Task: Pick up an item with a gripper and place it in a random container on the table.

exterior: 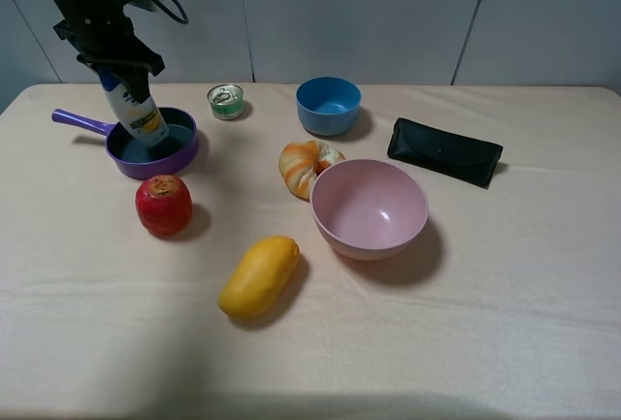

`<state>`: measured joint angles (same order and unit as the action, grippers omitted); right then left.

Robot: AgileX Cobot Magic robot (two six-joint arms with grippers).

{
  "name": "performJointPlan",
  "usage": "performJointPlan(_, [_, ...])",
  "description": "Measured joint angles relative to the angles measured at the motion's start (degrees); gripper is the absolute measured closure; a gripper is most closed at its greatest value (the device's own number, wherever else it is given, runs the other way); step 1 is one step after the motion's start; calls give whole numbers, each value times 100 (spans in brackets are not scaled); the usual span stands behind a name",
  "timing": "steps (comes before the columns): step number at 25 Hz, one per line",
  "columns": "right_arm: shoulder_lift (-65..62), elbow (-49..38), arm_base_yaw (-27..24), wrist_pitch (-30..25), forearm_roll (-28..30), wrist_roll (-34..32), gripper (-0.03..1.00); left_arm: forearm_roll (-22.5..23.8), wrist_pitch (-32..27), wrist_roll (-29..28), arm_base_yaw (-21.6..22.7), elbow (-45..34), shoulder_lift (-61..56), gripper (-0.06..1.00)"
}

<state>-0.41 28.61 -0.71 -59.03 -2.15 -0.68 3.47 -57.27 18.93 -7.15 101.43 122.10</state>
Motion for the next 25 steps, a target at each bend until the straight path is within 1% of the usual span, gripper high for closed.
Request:
performJointPlan(2, [0, 0, 0, 0, 0, 0, 27, -23, 0, -6, 0, 0, 0, 49])
performJointPlan(4, [0, 0, 0, 0, 0, 0, 27, -66, 0, -17, 0, 0, 0, 42])
performJointPlan(9, [0, 0, 0, 0, 0, 0, 27, -107, 0, -24, 0, 0, 0, 21])
performJointPlan(11, [0, 0, 0, 0, 0, 0, 27, -107, -42, -24, 0, 0, 0, 15])
performJointPlan(14, [0, 0, 0, 0, 0, 0, 27, -107, -111, -28, 0, 35, 0, 11])
performJointPlan(18, [0, 0, 0, 0, 0, 0, 27, -118, -272, -68, 0, 204, 0, 9])
performJointPlan(22, [0, 0, 0, 0, 0, 0, 27, -118, -589, -140, 0, 517, 0, 2])
performJointPlan(25, [0, 0, 0, 0, 0, 0, 27, -118, -864, -156, 0, 719, 0, 0])
